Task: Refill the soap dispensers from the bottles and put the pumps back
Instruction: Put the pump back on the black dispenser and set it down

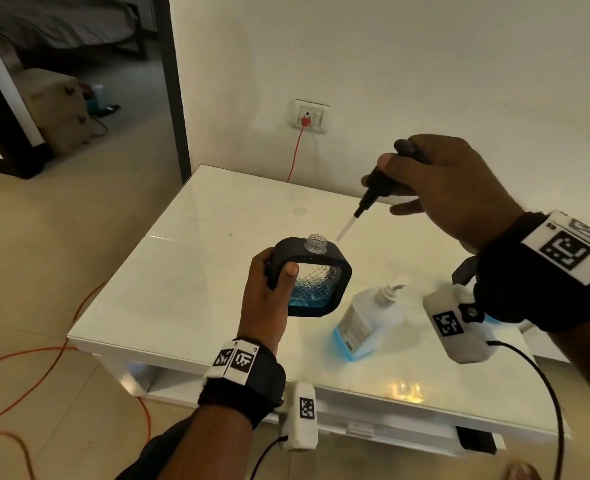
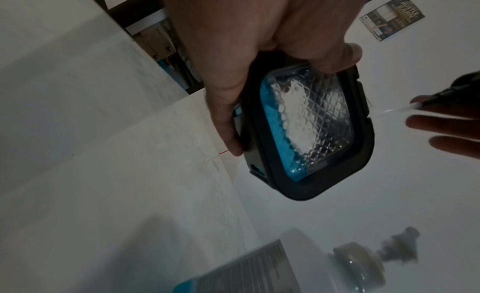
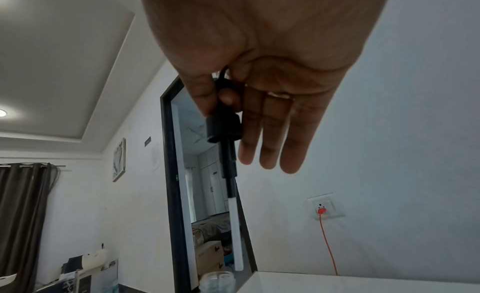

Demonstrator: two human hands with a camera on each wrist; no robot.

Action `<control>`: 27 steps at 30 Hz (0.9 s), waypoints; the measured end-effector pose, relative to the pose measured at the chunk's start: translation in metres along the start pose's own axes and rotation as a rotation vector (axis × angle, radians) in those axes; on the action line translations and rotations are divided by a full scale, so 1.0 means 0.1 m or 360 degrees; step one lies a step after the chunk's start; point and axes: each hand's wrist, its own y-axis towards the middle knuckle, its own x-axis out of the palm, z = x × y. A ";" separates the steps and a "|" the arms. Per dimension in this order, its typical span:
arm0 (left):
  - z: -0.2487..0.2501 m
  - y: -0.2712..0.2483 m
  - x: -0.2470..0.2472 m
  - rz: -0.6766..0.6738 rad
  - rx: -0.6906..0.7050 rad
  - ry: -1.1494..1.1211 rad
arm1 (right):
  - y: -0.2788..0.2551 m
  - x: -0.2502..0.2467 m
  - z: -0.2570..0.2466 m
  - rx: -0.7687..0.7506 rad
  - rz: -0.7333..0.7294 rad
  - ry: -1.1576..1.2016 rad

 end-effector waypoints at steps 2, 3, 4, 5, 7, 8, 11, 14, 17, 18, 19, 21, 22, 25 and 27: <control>-0.02 -0.02 0.03 -0.0030 0.0033 0.0021 | 0.02 0.06 -0.02 -0.0048 0.0029 -0.0011; -0.02 -0.02 0.04 -0.0044 0.0047 0.0030 | 0.02 0.09 -0.02 -0.0066 0.0032 -0.0017; -0.03 -0.03 0.05 -0.0055 0.0059 0.0034 | 0.03 0.12 -0.03 -0.0079 0.0036 -0.0024; -0.03 -0.03 0.06 -0.0062 0.0072 0.0036 | 0.04 0.14 -0.03 -0.0089 0.0036 -0.0035; -0.04 -0.03 0.07 -0.0064 0.0087 0.0039 | 0.05 0.17 -0.04 -0.0082 0.0026 -0.0067; -0.04 -0.03 0.08 -0.0064 0.0089 0.0037 | 0.06 0.18 -0.03 -0.0069 0.0027 -0.0077; -0.05 -0.02 0.09 -0.0048 0.0113 0.0024 | 0.07 0.17 0.01 -0.0049 0.0051 -0.0054; -0.03 -0.02 0.09 -0.0045 0.0135 0.0010 | 0.10 0.17 0.04 -0.0055 0.0025 -0.0098; -0.02 -0.04 0.11 -0.0050 0.0143 -0.0011 | 0.09 0.25 0.10 -0.0036 -0.0029 -0.0212; -0.02 -0.04 0.12 -0.0055 0.0141 -0.0020 | 0.08 0.29 0.12 -0.0026 -0.0052 -0.0256; -0.03 -0.04 0.13 -0.0058 0.0139 -0.0021 | 0.06 0.34 0.15 -0.0021 -0.0089 -0.0295; -0.03 -0.04 0.14 -0.0060 0.0135 0.0003 | 0.03 0.44 0.21 -0.0031 -0.0198 -0.0397; -0.03 -0.04 0.14 -0.0064 0.0129 0.0023 | 0.01 0.46 0.23 -0.0035 -0.0241 -0.0455; -0.02 -0.04 0.14 -0.0053 0.0119 -0.0002 | -0.02 0.44 0.27 0.0029 -0.0285 -0.0390; 0.00 -0.04 0.14 -0.0026 0.0109 -0.0022 | 0.00 0.37 0.31 0.0080 -0.0298 -0.0253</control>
